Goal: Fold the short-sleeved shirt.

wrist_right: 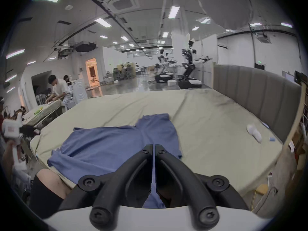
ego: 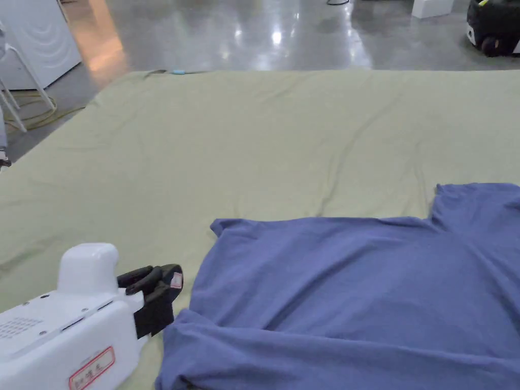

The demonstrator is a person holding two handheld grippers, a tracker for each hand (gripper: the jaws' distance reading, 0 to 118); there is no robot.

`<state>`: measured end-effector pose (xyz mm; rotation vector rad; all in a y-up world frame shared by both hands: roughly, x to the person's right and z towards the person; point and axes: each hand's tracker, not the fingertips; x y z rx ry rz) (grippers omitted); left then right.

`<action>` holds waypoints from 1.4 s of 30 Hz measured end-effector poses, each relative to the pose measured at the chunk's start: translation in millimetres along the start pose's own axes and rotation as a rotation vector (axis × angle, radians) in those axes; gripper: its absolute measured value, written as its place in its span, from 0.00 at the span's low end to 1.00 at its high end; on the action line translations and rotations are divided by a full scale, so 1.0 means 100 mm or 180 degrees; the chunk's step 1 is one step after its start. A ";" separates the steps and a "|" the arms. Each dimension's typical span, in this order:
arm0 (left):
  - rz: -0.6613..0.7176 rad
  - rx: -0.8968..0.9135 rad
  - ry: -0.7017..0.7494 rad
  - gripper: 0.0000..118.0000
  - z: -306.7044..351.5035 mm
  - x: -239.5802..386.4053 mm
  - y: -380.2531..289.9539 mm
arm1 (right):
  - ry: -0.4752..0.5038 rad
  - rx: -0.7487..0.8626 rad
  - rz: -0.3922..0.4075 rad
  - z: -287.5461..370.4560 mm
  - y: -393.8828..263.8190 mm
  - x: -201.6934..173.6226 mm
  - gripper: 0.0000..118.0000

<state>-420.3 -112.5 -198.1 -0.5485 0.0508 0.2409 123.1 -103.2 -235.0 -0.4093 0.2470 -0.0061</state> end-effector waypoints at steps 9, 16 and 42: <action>0.0125 -0.0662 0.0313 0.94 -2.05 -0.48 0.59 | 0.0112 -0.0221 0.0255 -0.51 0.13 -0.20 0.05; 0.0073 -0.1137 0.0386 0.78 -2.83 -0.51 0.24 | 0.0041 -0.0405 0.0371 -0.80 0.12 -0.04 0.05; -0.0381 -0.0540 0.0090 0.03 -1.71 -0.12 0.46 | -0.0023 -0.1803 0.0249 -3.50 0.40 0.67 0.04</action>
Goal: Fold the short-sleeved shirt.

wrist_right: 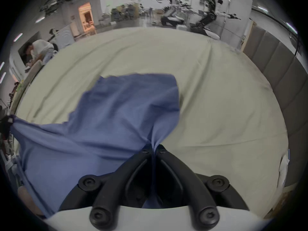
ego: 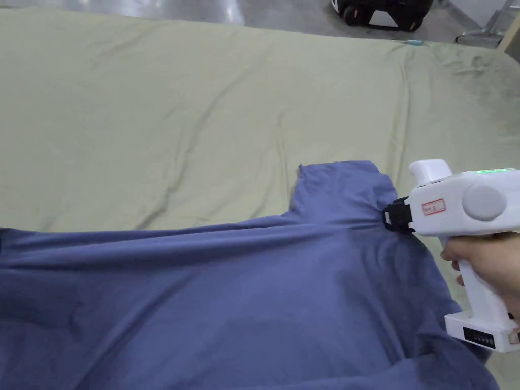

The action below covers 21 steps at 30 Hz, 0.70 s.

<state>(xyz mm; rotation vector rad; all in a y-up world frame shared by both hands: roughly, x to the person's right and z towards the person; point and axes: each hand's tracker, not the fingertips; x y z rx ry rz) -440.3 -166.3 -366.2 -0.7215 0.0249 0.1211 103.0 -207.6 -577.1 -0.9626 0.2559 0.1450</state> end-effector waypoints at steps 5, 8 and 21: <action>0.0005 0.0139 -0.0023 0.03 0.45 -0.03 0.11 | 0.0190 0.0433 0.0013 0.94 -0.07 -0.03 0.04; -0.0053 0.0262 -0.0091 0.03 0.86 -0.07 0.06 | 0.0274 0.0719 0.0094 1.64 -0.35 -0.04 0.04; 0.0168 -0.0574 -0.0157 0.03 1.04 -0.18 -1.66 | -0.0030 -0.0027 0.0144 1.53 -2.72 -0.17 0.04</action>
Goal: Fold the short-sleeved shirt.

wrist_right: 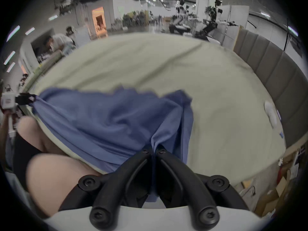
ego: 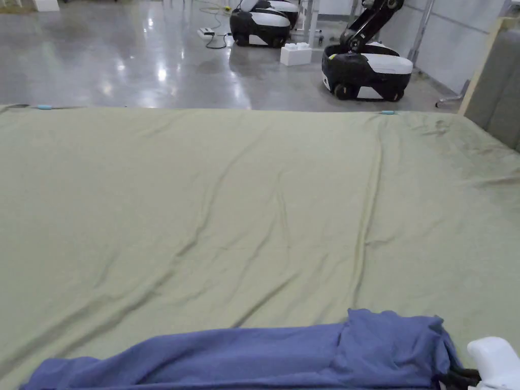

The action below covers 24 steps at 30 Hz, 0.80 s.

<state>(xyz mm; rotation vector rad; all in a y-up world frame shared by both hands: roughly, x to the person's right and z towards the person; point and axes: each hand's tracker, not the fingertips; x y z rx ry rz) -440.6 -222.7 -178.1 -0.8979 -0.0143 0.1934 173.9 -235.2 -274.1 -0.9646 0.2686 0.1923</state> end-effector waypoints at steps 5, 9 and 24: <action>0.0121 0.0374 -0.0058 0.08 -0.05 -0.10 -0.16 | 0.0123 0.0423 -0.0702 0.04 -0.13 0.09 0.08; 0.0512 0.0010 -0.0230 1.00 0.11 -0.17 -0.09 | -0.0284 0.0370 -0.0546 0.31 -0.16 0.03 1.00; 0.1789 0.0153 -0.1788 0.00 0.39 -1.35 -0.15 | -0.0104 0.0801 -0.0336 1.47 -0.01 -0.90 0.01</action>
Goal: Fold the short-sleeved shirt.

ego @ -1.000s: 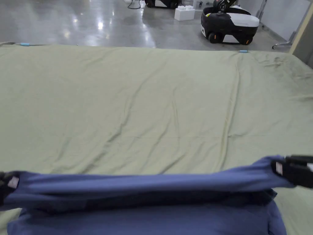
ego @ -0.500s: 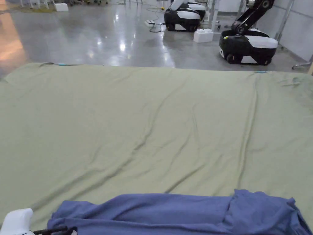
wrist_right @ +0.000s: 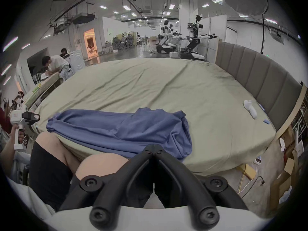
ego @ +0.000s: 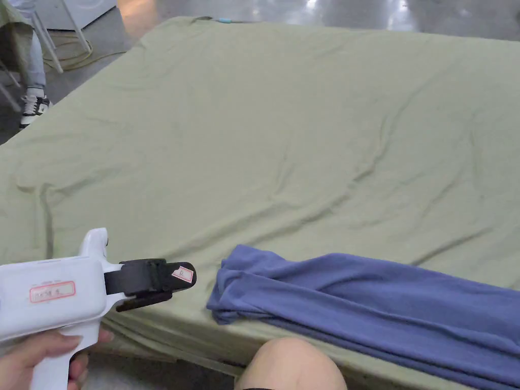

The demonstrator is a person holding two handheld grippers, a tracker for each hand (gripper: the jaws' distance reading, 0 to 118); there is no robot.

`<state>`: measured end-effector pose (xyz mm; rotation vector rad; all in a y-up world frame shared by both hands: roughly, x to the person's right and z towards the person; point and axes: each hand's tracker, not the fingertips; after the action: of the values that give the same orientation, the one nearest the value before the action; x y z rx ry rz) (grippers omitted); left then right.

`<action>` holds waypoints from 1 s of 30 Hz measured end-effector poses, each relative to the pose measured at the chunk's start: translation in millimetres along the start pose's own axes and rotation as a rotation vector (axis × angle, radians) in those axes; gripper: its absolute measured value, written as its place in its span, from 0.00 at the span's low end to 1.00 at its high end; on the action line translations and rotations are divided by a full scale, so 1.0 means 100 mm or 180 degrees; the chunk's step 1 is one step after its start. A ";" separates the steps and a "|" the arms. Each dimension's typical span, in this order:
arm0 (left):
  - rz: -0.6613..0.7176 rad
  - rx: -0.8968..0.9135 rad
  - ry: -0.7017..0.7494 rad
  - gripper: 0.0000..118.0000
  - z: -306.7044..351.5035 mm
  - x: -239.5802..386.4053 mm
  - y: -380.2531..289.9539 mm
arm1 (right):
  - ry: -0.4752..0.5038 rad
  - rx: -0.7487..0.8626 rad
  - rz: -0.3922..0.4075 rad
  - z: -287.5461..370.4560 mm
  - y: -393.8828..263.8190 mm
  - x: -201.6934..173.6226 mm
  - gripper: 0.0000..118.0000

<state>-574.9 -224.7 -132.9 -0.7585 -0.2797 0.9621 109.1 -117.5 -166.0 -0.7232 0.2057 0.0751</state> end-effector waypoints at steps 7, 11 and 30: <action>0.0106 -0.0614 -0.0273 1.00 -0.40 -0.44 0.04 | -0.0012 0.0030 0.0164 0.02 0.20 -0.24 0.01; 0.0629 -0.0668 -0.0775 1.00 -0.77 -0.41 0.25 | 0.0024 -0.0041 0.0171 -0.06 0.27 -0.33 0.01; -0.0177 -0.0559 0.0365 0.06 -0.97 0.32 0.76 | 0.0161 0.0059 0.0267 -0.12 0.35 -0.11 0.01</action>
<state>-553.6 -216.9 -258.3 -0.9586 -0.2860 0.8455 91.4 -99.9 -195.1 -0.6984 0.2847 0.1349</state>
